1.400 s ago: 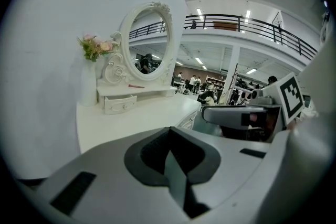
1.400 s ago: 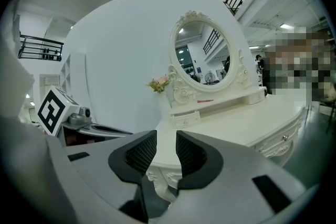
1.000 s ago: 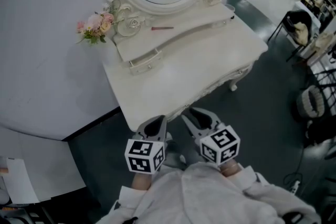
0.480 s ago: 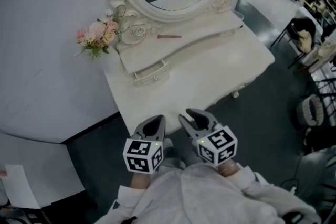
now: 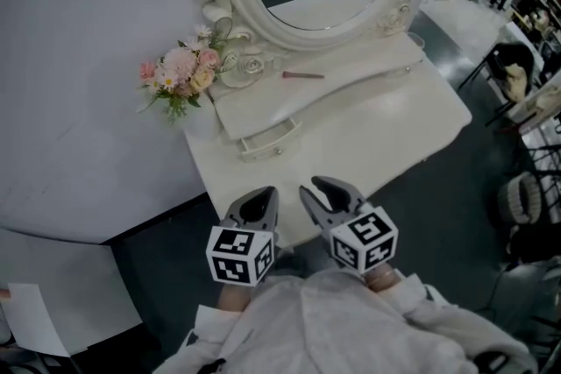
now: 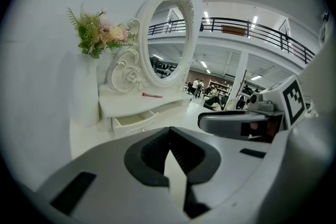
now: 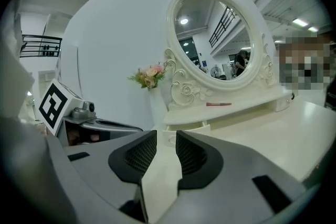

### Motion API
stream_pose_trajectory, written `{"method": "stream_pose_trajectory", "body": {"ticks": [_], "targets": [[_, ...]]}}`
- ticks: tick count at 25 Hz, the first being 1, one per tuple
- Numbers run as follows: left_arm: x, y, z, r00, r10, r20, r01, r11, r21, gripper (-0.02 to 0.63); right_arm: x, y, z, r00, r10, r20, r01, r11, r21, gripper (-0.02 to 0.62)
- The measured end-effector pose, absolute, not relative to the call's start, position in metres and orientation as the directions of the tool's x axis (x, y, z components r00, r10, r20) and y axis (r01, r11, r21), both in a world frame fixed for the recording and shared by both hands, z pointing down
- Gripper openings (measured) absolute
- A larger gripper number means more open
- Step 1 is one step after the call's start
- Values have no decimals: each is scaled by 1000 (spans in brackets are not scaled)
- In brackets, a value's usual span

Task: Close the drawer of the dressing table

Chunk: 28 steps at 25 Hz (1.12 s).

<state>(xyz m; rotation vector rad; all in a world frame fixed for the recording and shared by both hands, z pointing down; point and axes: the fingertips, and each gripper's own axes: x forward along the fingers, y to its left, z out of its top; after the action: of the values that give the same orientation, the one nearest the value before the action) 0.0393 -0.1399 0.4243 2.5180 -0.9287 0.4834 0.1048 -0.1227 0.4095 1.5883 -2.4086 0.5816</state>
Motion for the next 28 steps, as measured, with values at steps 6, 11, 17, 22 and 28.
{"method": "stream_pose_trajectory", "body": {"ticks": [6,11,17,22,28], "targets": [[31,-168,423,726,-528,440,-665,-702,255,6,95,-149,411,-395,-840,372,-917,337,-213,92],[22,-178,426,728,-530,435,-665,-698,264,6,84,-160,414,-402,-836,375,-914,343,-216,92],[15,-175,433,730,-527,435,-668,-685,291,6,72,-160,418,-430,-818,383,-902,367,-228,92],[11,-173,436,724,-533,438,-677,-671,303,6,67,-159,420,-443,-802,399,-896,386,-219,92],[10,-172,438,711,-547,441,-693,-652,307,6,66,-161,419,-469,-787,400,-883,413,-222,92]]}}
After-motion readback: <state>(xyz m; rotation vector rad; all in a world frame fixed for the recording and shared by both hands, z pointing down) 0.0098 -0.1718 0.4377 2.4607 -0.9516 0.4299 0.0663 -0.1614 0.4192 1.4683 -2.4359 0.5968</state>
